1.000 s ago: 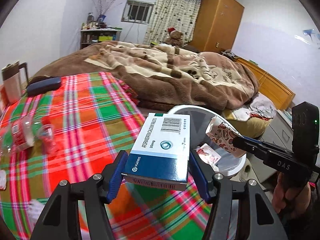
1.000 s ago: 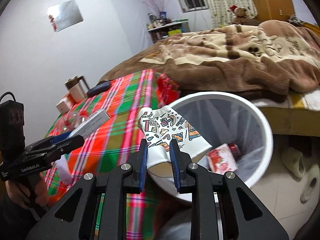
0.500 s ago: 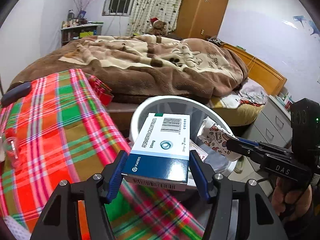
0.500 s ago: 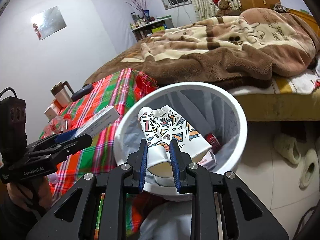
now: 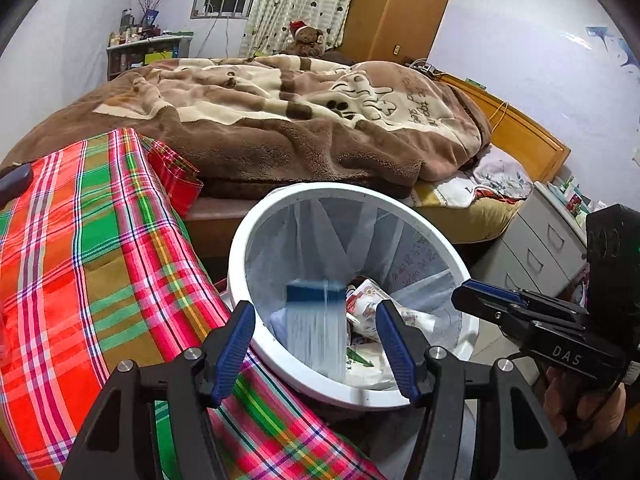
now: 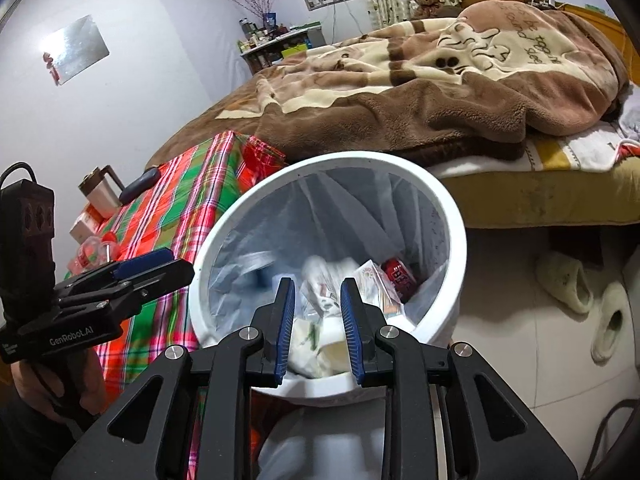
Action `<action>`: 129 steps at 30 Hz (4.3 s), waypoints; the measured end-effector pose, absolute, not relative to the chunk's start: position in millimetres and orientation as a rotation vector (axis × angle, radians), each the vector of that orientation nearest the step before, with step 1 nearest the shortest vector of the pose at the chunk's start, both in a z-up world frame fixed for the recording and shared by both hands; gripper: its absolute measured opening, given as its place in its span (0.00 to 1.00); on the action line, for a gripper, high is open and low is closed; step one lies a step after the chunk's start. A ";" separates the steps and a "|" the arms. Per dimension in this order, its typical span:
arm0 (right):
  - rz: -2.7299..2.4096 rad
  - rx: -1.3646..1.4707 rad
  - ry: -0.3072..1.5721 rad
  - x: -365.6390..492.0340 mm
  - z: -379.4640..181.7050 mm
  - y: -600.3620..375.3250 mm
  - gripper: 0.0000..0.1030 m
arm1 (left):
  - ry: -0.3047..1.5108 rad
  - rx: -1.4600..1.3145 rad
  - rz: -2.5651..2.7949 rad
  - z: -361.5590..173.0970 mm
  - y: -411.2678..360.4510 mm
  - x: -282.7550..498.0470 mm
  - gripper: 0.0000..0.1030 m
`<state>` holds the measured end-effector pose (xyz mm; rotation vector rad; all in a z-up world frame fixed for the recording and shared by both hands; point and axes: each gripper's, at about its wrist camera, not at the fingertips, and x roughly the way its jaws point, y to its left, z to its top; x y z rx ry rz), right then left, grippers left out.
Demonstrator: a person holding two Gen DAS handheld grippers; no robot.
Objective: Collect trash
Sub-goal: 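Carry the medicine box and paper cup over the bin and open both tools, then move both open tools back over the table toward the plastic bottle, then grasp the clear plastic bottle with the left tool while the right tool grasps the clear plastic cup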
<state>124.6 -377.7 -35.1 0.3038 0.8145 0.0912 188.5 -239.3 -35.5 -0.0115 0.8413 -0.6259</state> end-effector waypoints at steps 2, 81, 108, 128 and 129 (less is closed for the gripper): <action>0.089 0.305 0.807 124.2 -33.6 -378.6 0.44 | 0.839 -0.019 -0.619 -33.5 -236.9 188.3 0.61; 0.564 0.051 0.884 144.9 -16.1 -174.7 0.52 | 0.729 -0.176 -0.074 -17.9 56.2 101.8 0.55; 0.590 -0.043 0.934 210.6 -36.0 -97.4 0.52 | 0.749 -0.030 -0.094 -4.5 109.3 197.6 0.55; 0.607 -0.068 0.960 241.3 -56.2 -70.2 0.28 | 0.797 -0.017 -0.292 -22.6 111.4 259.3 0.60; 0.606 -0.065 0.959 239.5 -55.3 -72.9 0.28 | 0.800 -0.014 -0.301 -22.1 110.1 258.8 0.60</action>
